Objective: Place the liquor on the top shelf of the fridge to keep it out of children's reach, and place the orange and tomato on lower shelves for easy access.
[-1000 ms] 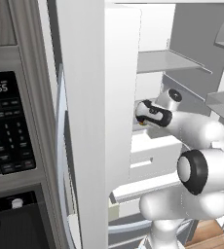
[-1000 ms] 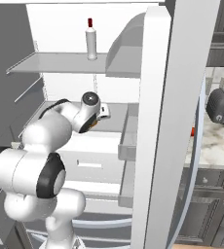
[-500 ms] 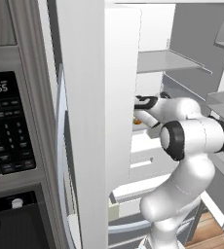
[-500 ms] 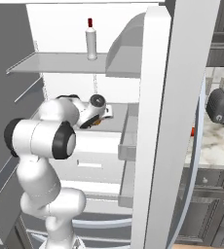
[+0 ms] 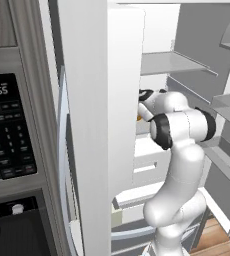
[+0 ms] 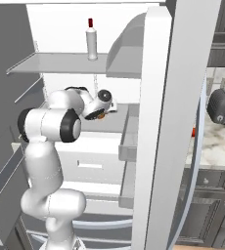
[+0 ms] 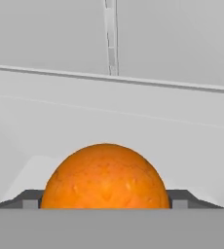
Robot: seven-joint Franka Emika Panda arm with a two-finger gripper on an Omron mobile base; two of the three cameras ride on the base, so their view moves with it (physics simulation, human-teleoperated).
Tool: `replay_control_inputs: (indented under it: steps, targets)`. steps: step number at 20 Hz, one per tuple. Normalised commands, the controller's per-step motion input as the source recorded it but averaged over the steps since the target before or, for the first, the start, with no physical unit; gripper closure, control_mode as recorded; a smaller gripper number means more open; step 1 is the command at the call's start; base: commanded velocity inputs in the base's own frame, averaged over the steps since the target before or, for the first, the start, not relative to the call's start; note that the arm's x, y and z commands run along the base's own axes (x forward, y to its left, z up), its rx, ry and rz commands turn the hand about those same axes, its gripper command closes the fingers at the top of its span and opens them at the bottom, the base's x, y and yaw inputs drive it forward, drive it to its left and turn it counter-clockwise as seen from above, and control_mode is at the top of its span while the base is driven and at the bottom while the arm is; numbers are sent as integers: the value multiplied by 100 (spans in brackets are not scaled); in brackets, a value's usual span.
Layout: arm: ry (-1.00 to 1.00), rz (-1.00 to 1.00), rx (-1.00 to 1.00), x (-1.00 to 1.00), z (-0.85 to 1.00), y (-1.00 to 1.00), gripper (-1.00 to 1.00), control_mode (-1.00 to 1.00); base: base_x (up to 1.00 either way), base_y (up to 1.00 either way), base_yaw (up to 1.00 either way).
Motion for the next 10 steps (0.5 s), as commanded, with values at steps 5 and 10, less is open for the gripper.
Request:
replay_control_inputs:
  steps: [5,10]
  targets:
    - [-6,0,0,-4,-8,0,-100,-100,0,0,0]
    - [-9,0,-1,-40,0,16,-100,-100,0,0,0]
